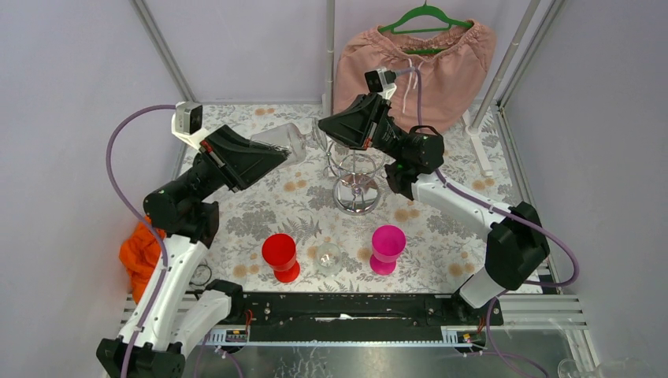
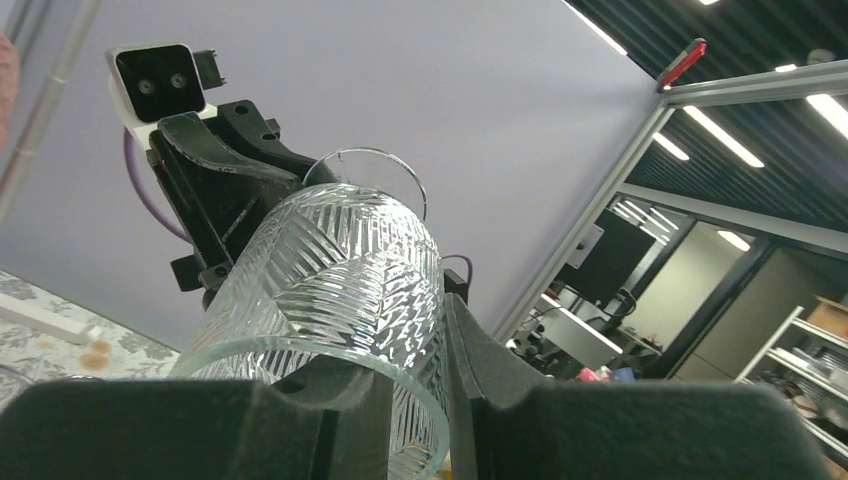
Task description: Take the wine glass off the wine glass rack
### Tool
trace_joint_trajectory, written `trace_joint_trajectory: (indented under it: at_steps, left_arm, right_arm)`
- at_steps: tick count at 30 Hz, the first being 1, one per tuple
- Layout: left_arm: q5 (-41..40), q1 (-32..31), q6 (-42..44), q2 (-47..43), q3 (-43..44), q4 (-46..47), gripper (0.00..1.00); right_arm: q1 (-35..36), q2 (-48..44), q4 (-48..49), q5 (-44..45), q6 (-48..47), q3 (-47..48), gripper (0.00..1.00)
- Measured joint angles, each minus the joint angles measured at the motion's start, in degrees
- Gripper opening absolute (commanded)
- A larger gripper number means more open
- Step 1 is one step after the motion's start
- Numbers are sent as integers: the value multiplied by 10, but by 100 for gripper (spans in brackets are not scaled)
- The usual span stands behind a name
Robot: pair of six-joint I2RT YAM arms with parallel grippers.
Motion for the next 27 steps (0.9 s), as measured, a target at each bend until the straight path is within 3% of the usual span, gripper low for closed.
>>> trace_joint_trajectory:
  at_steps: [3,13,17,21,27]
  left_arm:
    - [-3,0,30,-16,6,-42,0]
    - [-2,0,110,-48,33,-156,0]
    - [-3,0,123,-52,34,-177,0]
    - [-7,0,135,-54,35,-198,0]
    - [-14,0,168,-68,57,-260,0]
  right_arm:
    - [-1,-5,-16,3,-11,-4,20]
    - [-3,-12,-47,-9,-29,-11,29]
    - [-2,-12,-49,-18,-29,-14,48]
    - [1,-12,-53,-27,-29,-17,58]
    - [1,-12,-63,-29,-36,-28,61]
